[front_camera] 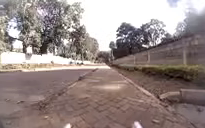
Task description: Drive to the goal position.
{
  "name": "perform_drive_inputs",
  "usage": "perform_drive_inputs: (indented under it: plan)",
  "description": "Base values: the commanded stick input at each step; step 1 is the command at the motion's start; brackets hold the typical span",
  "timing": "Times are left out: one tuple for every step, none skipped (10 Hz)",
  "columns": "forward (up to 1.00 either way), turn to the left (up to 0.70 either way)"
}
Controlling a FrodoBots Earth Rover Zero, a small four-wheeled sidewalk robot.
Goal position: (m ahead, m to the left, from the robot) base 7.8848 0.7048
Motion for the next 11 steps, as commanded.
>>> perform_drive_inputs:
  plan:
    - [0.70,0.00]
    - [0.70,0.00]
    - [0.69,0.00]
    - [0.68,0.00]
    - [0.67,0.00]
    - [0.67,0.00]
    - [0.68,0.00]
    - [0.68,0.00]
    - [0.68,0.00]
    - [0.68,-0.34]
    - [0.69,-0.34]
